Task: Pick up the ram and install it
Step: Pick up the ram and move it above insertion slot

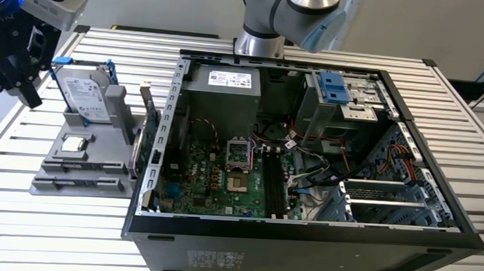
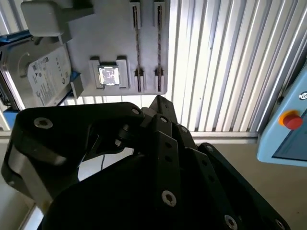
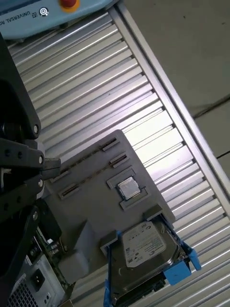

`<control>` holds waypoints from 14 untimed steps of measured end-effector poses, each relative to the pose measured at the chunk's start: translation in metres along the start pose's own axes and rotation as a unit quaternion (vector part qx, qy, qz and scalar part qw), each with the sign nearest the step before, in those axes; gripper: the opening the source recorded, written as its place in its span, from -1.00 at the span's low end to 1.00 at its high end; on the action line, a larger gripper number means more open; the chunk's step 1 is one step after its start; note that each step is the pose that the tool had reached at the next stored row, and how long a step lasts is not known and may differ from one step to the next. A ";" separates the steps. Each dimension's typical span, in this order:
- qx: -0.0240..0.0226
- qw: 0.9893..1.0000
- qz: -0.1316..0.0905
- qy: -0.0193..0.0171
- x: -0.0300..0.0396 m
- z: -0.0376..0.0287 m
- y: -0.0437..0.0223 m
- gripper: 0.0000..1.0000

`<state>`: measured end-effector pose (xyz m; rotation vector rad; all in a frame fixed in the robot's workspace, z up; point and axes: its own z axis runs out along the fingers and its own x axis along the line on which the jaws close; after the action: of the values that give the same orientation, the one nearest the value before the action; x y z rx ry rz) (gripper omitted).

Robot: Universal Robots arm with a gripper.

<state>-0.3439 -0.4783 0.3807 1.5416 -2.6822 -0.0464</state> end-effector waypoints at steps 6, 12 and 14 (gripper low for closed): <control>0.001 1.000 -0.022 0.001 0.0000 0.0000 0.0000 -1.00; 0.001 0.999 -0.046 0.002 0.0000 0.0000 0.0000 -1.00; 0.001 0.998 -0.055 0.003 0.0000 0.0000 0.0000 -1.00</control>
<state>-0.3439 -0.4783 0.3807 1.6864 -2.5918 -0.0422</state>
